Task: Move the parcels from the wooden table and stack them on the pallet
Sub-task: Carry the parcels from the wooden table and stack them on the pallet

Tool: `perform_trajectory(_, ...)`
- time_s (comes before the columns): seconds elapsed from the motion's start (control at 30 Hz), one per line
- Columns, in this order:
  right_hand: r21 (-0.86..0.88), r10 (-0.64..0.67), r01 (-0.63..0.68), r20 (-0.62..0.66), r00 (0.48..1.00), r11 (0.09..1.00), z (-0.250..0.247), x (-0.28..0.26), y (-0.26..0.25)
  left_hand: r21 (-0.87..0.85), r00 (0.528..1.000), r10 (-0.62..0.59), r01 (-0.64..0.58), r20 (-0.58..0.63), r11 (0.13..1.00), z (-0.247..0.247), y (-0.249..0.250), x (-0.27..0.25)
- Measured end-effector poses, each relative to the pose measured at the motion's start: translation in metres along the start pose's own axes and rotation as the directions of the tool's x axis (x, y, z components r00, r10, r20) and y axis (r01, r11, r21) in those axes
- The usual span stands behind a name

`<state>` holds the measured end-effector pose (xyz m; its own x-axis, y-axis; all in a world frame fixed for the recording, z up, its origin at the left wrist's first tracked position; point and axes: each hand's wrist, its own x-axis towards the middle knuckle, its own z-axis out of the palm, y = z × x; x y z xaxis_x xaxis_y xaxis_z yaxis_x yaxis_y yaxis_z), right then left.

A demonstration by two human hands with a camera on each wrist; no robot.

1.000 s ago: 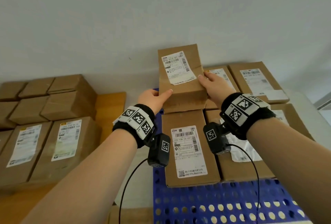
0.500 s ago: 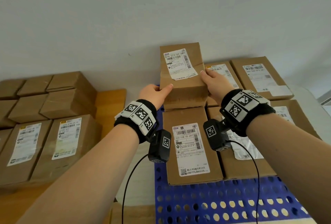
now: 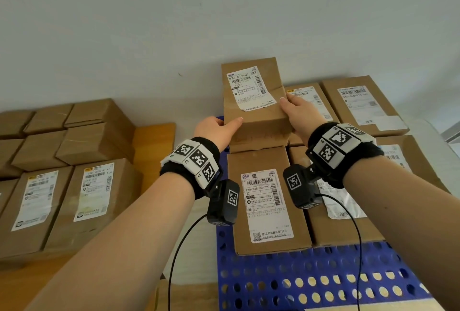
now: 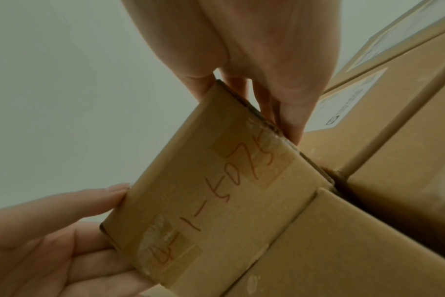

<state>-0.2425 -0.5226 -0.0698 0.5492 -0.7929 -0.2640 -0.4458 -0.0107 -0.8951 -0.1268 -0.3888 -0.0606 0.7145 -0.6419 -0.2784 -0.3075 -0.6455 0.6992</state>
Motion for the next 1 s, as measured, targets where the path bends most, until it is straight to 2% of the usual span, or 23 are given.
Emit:
perform_trajectory(0.27, 0.002, 0.002, -0.002, 0.004, 1.000, 1.000, 0.000, -0.001, -0.001, 0.004, 0.999, -0.021, 0.021, 0.027, 1.000, -0.002, 0.001, -0.002)
perform_trajectory(0.47, -0.021, 0.000, 0.000, -0.005, 1.000, 1.000, 0.000, -0.004, 0.000, -0.027, 0.998, -0.065, 0.065, -0.009, 0.998, -0.001, 0.003, -0.002)
perform_trajectory(0.77, -0.036, -0.015, 0.014, -0.026, 1.000, 0.999, -0.002, -0.009, 0.001, -0.036, 0.997, -0.071, 0.072, 0.016, 0.997, 0.001, 0.005, -0.005)
perform_trajectory(1.0, -0.095, -0.022, 0.018, -0.033, 0.999, 0.995, -0.002, -0.011, 0.001, 0.004, 0.999, -0.049, 0.050, -0.014, 0.999, 0.004, 0.004, -0.003)
